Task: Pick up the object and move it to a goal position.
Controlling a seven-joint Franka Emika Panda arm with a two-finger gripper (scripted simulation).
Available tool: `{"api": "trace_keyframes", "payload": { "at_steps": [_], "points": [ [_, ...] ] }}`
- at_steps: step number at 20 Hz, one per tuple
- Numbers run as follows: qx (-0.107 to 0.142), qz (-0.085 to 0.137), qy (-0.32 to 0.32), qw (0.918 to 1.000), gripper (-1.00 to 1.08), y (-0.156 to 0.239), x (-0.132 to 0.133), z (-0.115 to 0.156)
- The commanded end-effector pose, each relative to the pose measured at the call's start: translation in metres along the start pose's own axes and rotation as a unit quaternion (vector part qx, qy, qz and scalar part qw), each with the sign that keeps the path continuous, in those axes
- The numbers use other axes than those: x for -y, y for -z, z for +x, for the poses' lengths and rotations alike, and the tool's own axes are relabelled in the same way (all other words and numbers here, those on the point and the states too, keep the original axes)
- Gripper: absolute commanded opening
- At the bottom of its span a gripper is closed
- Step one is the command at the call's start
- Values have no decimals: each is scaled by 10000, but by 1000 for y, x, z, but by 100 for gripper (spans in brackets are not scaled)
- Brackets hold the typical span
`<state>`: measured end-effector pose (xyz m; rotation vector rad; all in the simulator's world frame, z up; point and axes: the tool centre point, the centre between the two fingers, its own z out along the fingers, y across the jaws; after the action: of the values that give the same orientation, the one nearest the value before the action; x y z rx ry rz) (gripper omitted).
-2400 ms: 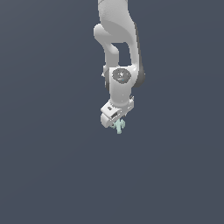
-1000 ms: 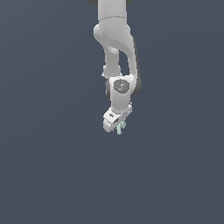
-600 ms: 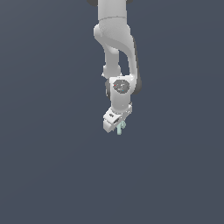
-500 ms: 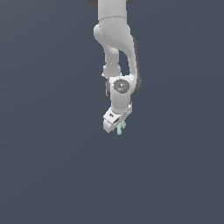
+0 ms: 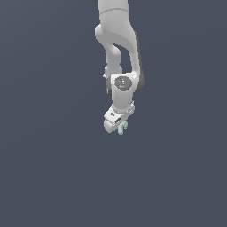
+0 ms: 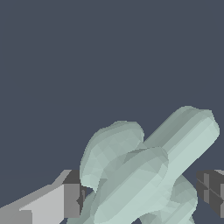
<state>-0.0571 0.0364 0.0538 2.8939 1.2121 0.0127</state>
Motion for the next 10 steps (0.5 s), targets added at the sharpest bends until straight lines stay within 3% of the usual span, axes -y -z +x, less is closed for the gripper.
{"api": "trace_keyframes", "payload": {
  "at_steps": [1, 10],
  "points": [
    [-2, -2, 1, 10000, -100, 14, -3, 1],
    [2, 13, 8, 10000, -100, 93, -16, 8]
  ]
}}
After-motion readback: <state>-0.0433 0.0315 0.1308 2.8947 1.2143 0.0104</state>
